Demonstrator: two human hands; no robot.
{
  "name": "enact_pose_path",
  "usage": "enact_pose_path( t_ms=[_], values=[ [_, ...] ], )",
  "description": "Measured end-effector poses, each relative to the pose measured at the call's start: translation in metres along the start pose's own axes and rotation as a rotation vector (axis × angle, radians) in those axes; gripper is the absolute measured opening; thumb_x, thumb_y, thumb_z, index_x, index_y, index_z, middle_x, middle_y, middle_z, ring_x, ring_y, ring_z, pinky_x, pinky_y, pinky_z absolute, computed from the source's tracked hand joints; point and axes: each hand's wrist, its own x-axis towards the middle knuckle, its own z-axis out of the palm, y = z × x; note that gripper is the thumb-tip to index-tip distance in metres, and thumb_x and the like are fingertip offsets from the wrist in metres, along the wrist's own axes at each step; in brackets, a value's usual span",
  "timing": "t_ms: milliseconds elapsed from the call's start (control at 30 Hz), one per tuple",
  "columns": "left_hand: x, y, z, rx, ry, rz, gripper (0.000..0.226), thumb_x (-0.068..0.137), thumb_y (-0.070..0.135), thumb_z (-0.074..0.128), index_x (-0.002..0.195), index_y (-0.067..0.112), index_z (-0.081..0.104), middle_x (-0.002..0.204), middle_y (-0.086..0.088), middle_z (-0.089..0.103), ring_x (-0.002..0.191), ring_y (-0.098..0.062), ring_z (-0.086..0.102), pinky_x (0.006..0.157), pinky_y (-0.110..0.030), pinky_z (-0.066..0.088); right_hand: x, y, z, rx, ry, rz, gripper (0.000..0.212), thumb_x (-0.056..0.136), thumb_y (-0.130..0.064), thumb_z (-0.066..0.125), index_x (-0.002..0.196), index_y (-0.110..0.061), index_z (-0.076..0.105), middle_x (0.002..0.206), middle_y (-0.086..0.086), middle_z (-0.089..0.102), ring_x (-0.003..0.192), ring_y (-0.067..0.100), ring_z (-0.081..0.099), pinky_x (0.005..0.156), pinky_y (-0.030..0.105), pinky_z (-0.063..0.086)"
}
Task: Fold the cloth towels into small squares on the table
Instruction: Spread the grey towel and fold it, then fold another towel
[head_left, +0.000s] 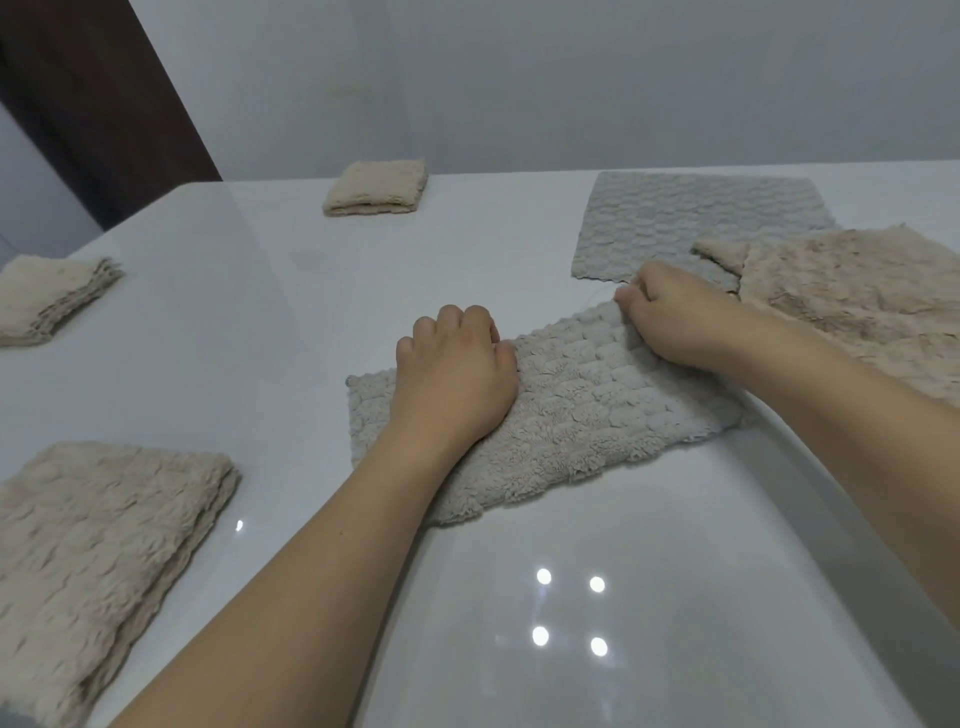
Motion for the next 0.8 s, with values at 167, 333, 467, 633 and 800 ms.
enact_pose_path(
  t_ms=[167, 333, 467, 633, 800],
  values=[
    [0.0, 0.001, 0.0, 0.053, -0.043, 0.049, 0.026, 0.102, 0.036, 0.036, 0.108, 0.016, 0.052, 0.108, -0.004, 0.051, 0.094, -0.025, 0.04, 0.081, -0.039, 0.03, -0.013, 0.005, 0.0, 0.084, 0.017, -0.054, 0.019, 0.101, -0.025, 0.038, 0.118, -0.017, 0.039, 0.091, 0.008, 0.06, 0.083, 0.026, 0.057, 0.068, 0.037, 0.042],
    [-0.02, 0.011, -0.021, -0.023, 0.237, 0.216, 0.03, 0.098, 0.019, 0.04, 0.113, 0.002, 0.06, 0.109, -0.017, 0.059, 0.095, -0.038, 0.055, 0.08, -0.046, 0.043, -0.035, -0.007, 0.003, -0.267, 0.339, -0.238, 0.045, 0.093, -0.023, 0.043, 0.136, -0.009, 0.045, 0.128, 0.017, 0.046, 0.117, 0.038, 0.042, 0.1, 0.047, 0.033],
    [-0.059, 0.024, -0.026, -0.102, -0.045, 0.146, 0.062, 0.099, 0.041, 0.018, 0.142, 0.003, 0.043, 0.144, -0.014, 0.048, 0.132, -0.029, 0.043, 0.112, -0.04, 0.032, -0.07, -0.038, 0.023, -0.086, 0.187, -0.31, 0.049, 0.099, -0.033, 0.029, 0.145, -0.018, 0.035, 0.151, 0.002, 0.034, 0.14, 0.022, 0.026, 0.115, 0.043, 0.016],
    [-0.078, -0.022, -0.026, 0.165, -0.276, -0.04, 0.073, 0.096, 0.053, 0.003, 0.158, 0.015, 0.009, 0.166, -0.004, 0.008, 0.152, -0.021, 0.003, 0.123, -0.045, 0.003, -0.076, -0.003, 0.03, -0.365, -0.1, -0.134, 0.056, 0.101, -0.044, 0.011, 0.155, -0.026, 0.006, 0.162, -0.007, 0.0, 0.148, 0.015, -0.004, 0.119, 0.046, -0.004],
    [-0.067, -0.011, -0.041, 0.144, -0.217, -0.067, 0.065, 0.103, 0.042, 0.014, 0.157, 0.007, 0.01, 0.166, -0.01, 0.004, 0.152, -0.025, 0.0, 0.123, -0.046, 0.0, -0.073, -0.028, 0.024, -0.281, 0.061, -0.117, 0.056, 0.103, -0.038, 0.017, 0.154, -0.015, 0.014, 0.162, 0.002, 0.005, 0.149, 0.019, 0.0, 0.12, 0.043, -0.003]
  ],
)
